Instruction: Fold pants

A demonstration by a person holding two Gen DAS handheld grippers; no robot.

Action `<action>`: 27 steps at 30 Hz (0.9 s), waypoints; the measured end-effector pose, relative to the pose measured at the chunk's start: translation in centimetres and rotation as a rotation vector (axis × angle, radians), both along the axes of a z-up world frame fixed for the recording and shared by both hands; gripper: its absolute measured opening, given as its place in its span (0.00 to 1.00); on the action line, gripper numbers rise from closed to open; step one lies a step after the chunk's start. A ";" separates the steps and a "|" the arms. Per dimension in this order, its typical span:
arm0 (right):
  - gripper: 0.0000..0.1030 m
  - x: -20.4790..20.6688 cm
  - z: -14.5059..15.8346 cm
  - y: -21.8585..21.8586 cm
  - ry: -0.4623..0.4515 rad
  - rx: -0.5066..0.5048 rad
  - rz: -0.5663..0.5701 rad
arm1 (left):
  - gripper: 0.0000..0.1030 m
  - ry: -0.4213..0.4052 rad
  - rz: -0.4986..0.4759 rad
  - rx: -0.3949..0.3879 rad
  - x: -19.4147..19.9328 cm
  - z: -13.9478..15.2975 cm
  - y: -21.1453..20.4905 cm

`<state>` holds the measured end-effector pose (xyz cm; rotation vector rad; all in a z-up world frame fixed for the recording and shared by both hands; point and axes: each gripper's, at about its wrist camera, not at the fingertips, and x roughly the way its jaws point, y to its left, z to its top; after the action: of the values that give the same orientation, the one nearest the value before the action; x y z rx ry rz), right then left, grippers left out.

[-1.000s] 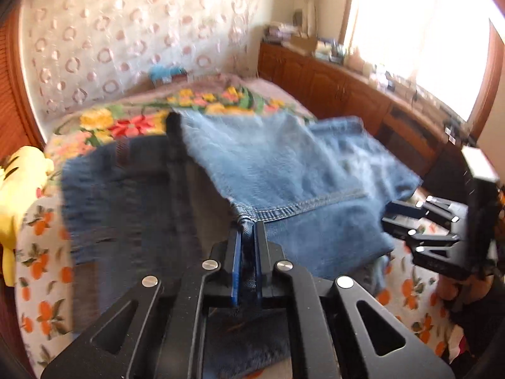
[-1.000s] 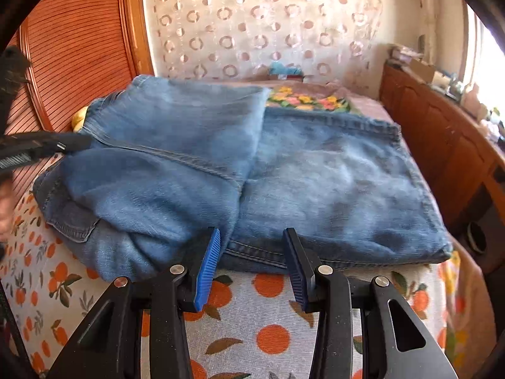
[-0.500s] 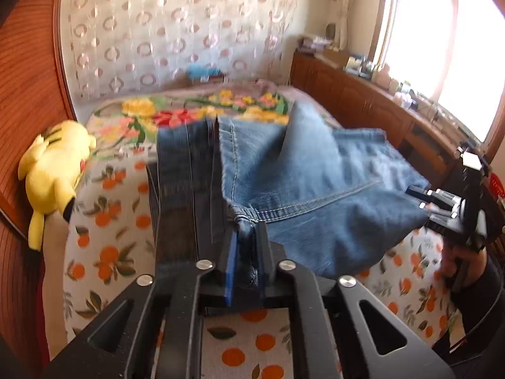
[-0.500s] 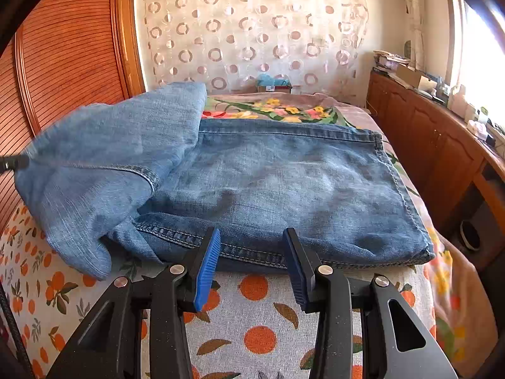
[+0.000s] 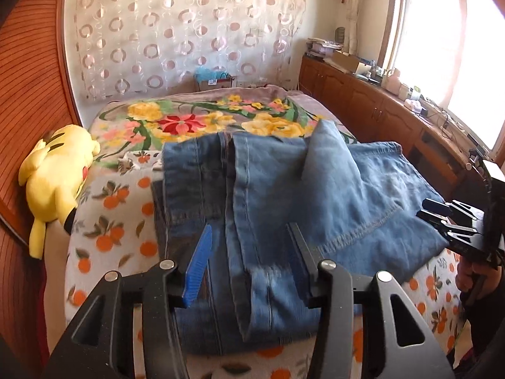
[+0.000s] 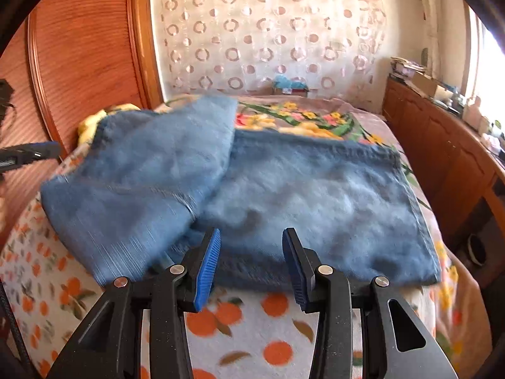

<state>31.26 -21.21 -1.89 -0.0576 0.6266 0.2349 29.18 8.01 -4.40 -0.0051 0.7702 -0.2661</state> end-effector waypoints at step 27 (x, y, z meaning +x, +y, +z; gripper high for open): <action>0.42 5.4 -1.4 4.2 0.031 0.017 0.121 | 0.03 -0.040 -0.023 0.034 8.3 0.1 -1.8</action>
<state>36.66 -16.98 -3.33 -0.0756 0.6531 0.3591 37.51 6.23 -4.30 0.0413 0.7353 -0.2746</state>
